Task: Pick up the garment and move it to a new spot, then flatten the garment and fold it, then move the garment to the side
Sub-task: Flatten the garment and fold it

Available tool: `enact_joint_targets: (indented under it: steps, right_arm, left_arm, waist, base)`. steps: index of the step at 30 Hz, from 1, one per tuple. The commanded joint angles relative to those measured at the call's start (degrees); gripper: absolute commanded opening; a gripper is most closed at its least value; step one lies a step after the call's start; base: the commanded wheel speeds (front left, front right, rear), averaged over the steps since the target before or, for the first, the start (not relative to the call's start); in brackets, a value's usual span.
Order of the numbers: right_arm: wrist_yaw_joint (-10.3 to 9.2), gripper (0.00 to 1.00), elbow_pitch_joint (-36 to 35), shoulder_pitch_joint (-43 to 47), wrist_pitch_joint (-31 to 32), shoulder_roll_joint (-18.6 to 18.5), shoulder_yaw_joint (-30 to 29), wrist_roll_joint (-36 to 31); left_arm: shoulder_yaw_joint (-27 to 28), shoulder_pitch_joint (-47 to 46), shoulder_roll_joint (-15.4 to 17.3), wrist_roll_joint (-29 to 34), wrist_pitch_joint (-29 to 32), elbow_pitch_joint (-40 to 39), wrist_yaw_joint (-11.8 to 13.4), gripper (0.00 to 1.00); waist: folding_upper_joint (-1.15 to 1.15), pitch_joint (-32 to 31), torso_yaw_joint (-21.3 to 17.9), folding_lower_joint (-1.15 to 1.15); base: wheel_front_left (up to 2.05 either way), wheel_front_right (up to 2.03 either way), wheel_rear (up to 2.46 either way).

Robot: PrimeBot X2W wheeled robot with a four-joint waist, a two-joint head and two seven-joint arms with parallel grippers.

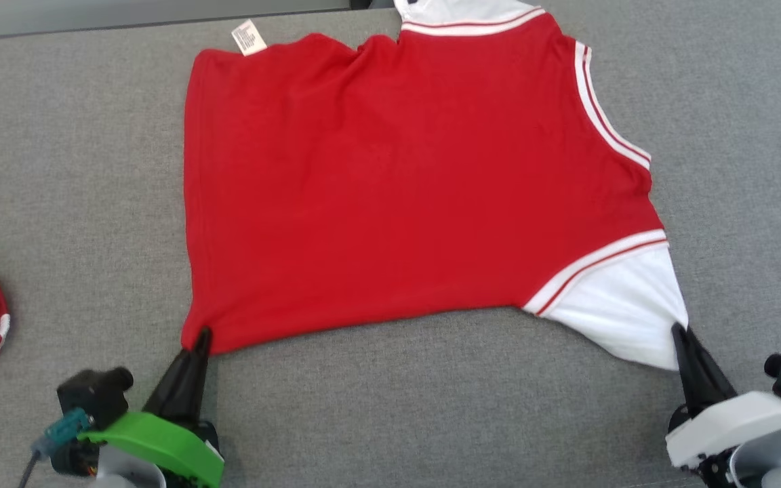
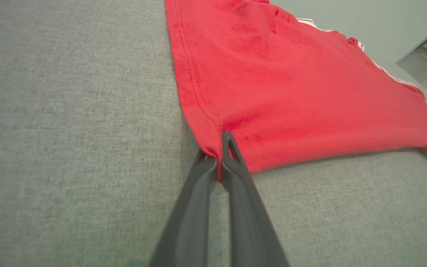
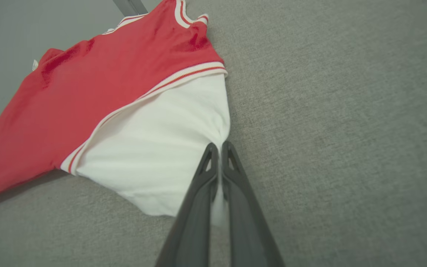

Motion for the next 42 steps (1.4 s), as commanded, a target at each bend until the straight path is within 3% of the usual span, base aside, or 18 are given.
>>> enact_joint_targets:
  steps: [1,7,11,19,25,32,37,42]
  right_arm:
    - [-0.10,0.00,0.73,2.68,-0.98,-0.60,0.52,0.51]
    - [-0.10,0.00,2.76,10.17,-4.15,-1.64,1.84,2.49]
    - [-0.10,0.00,1.22,12.12,-5.47,-2.52,1.76,4.18]
    - [-0.07,0.00,-8.46,5.20,-3.55,-4.34,3.93,8.24]
    - [-0.07,0.00,-13.31,-4.48,2.01,-6.58,4.37,8.64]
    - [-0.06,0.00,-5.86,-15.59,8.06,-7.19,6.62,5.35]
    - [-0.06,0.00,2.41,-21.28,8.14,-6.45,8.20,3.26]
    - [-0.06,0.00,9.37,-25.90,6.98,-6.20,10.15,1.75]
  left_arm:
    - [1.71,3.83,-1.47,1.58,-0.26,-0.29,0.80,0.00]
    - [8.45,16.53,-8.29,4.92,-0.24,-3.64,2.22,0.00]
    - [10.30,21.58,-10.32,5.63,-0.24,-6.67,2.53,0.00]
    - [11.23,19.29,-6.97,4.87,6.71,-15.03,5.21,0.00]
    - [12.62,14.04,-2.02,4.87,16.19,-22.17,8.50,0.00]
    - [12.49,3.64,-0.28,4.22,25.21,-20.75,10.10,0.00]
    - [9.22,-5.11,-1.90,4.19,30.96,-12.78,8.42,0.00]
    - [6.63,-11.79,-3.91,4.84,32.90,-4.09,6.22,0.00]
  waist:
    - [0.19,-2.40,0.03,0.00]
    - [0.19,-3.85,-0.21,0.00]
    - [0.19,-4.03,-0.40,0.00]
    - [0.19,-3.60,-1.02,0.00]
    - [0.19,-2.29,-0.96,0.00]
    - [0.19,-0.85,0.33,0.00]
    - [0.19,-0.51,1.64,0.00]
    - [0.19,-0.04,1.98,0.00]
  base:
    - [0.00,0.00,0.00]
    - [0.00,0.00,0.00]
    - [0.00,0.00,0.00]
    - [0.00,0.00,0.00]
    - [0.00,0.00,0.00]
    - [0.00,0.00,0.00]
    - [0.00,0.00,0.00]
    - [0.00,0.00,0.00]
